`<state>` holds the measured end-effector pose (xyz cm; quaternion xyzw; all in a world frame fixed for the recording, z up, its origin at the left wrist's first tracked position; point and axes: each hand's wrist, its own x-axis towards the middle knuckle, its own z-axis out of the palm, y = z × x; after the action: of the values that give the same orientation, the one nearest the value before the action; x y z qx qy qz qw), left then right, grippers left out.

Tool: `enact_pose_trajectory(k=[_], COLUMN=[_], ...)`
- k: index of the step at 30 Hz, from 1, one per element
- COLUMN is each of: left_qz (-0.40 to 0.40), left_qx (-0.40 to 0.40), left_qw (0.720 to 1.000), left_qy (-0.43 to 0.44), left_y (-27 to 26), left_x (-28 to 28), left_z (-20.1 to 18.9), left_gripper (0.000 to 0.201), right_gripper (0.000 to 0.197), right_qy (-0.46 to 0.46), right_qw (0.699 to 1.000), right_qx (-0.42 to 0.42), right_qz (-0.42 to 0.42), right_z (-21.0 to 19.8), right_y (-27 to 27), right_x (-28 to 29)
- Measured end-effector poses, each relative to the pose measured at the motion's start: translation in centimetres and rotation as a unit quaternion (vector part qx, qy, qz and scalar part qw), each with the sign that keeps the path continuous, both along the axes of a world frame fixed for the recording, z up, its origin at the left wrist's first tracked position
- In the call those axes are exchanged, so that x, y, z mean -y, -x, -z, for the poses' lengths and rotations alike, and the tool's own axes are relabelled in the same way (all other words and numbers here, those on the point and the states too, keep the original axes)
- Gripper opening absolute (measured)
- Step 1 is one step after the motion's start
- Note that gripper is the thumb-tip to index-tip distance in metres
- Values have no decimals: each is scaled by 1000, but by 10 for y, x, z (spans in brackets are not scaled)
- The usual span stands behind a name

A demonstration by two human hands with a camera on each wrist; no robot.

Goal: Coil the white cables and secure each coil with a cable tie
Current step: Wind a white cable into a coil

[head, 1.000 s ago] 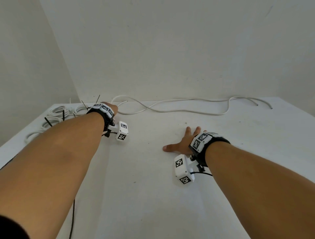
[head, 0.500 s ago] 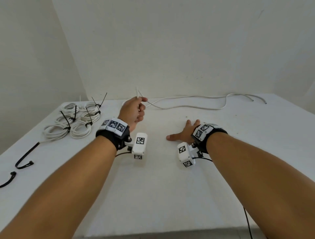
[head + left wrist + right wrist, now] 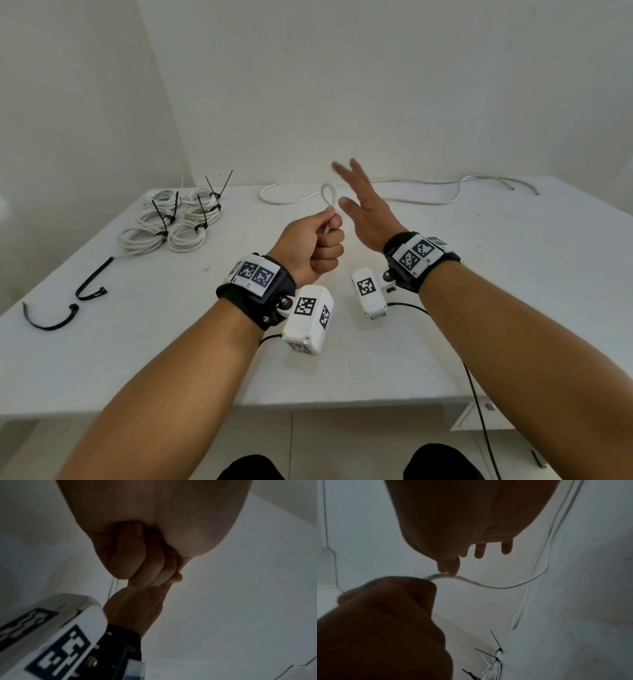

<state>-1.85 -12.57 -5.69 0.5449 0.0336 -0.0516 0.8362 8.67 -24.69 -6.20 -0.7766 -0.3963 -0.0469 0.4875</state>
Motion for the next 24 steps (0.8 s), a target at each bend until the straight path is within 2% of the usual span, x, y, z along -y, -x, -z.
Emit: enact_pose_trajectory(k=[2, 5, 6, 11, 13, 19, 22, 24], left_qz=[20, 22, 18, -46, -79, -213, -275, -292], left_qx=[2, 37, 58, 149, 166, 185, 173, 163], left_qw=[1000, 999, 997, 980, 973, 946, 942, 941], left_qy=[8, 28, 41, 125, 142, 161, 87, -49], left_y=[6, 13, 14, 3, -5, -30, -40, -44], left_x=[-2, -7, -9, -20, -26, -27, -24, -23], left_z=[-4, -12, -14, -24, -27, -14, -4, 3], left_gripper=[39, 38, 37, 32, 33, 32, 33, 34], right_gripper=[56, 24, 19, 26, 23, 21, 23, 24], right_qy=[-16, -14, -22, -91, -63, 113, 190, 221], right_qw=[999, 998, 997, 989, 991, 993, 981, 974], right_qx=[-4, -26, -37, -105, -107, -14, 29, 47], right_qz=[-28, -53, -60, -60, -48, -16, -26, -13], right_z=[-3, -2, 0, 11, 14, 10, 8, 7], right_y=[3, 3, 4, 8, 8, 13, 15, 15], right_x=[-9, -15, -15, -13, -11, -9, -11, -8])
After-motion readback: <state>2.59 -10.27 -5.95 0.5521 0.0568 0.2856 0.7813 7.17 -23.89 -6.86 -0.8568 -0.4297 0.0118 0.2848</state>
